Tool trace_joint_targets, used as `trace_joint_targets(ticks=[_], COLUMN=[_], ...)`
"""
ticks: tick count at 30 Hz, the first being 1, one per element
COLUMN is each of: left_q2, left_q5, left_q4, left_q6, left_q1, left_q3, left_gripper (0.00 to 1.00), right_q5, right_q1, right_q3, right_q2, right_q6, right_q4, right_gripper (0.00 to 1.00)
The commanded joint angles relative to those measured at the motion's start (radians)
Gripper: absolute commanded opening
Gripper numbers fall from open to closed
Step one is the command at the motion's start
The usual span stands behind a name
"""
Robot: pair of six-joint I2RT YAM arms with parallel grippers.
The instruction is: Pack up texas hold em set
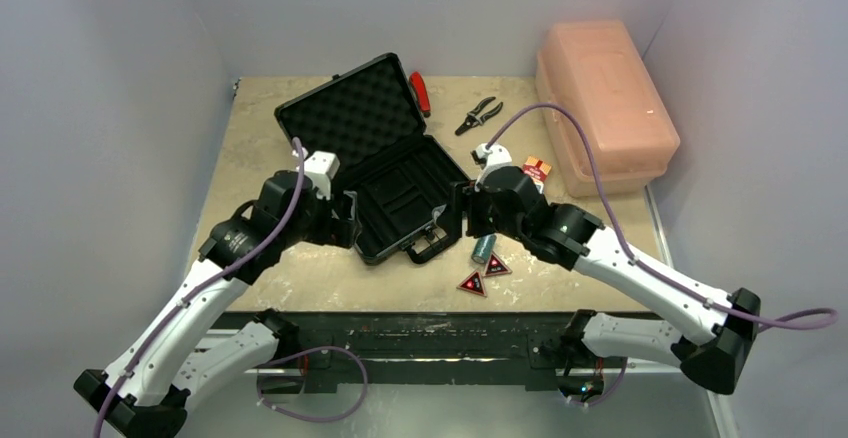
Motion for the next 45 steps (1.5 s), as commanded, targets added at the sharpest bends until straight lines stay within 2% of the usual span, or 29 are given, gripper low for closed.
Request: trace_joint_targets(ticks=[1,4,11,17,23,28,33,45], left_q2=[0.022,0.045,0.109,0.195,0.266,0.312,0.337,0.345], left_q5=[0.056,0.104,0.225,0.344,0.484,0.581,0.592,0.646], left_q4=[0.030,0.011,-0.033,-0.101,-0.062,0.049,0.076,0.259], left_q6=[-0.077,-0.122,-0.176,-0.134,-0.143,-0.194,-0.205,-0.284], left_q1=[-0.003,-0.003,-0.002,-0.003,-0.003,-0.004,-0.003,-0.050], left_q3=[0.099,0.158,0.320,0.419,0.420,0.401,0.387,0.241], left_gripper=[0.95,0.95,0.94,0.91,0.89,0.85,0.85,0.82], right_q5=[0.007,-0.034,-0.160,-0.288,-0.377,-0.413,-0.399,-0.421], right_q1=[0.006,0.006,0.006,0.006,0.006,0.006,0.006,0.006], right_q3=[-0.072,-0.136,-0.225,-0.301,-0.352,-0.376,-0.374,-0.384], right_q2=[-0.118,-0.167,-0.215,-0.251,-0.253,-0.250,-0.233,-0.191], right_q6=[-0.156,-0.251,-0.442,-0.568,-0.696,-0.736,-0.749,-0.712], right_q4=[0.289,0.413,0.604,0.751,0.870,0.946,0.943,0.980], right_gripper=[0.30,0.29,0.18,0.00,0.00,0.00,0.00,0.00])
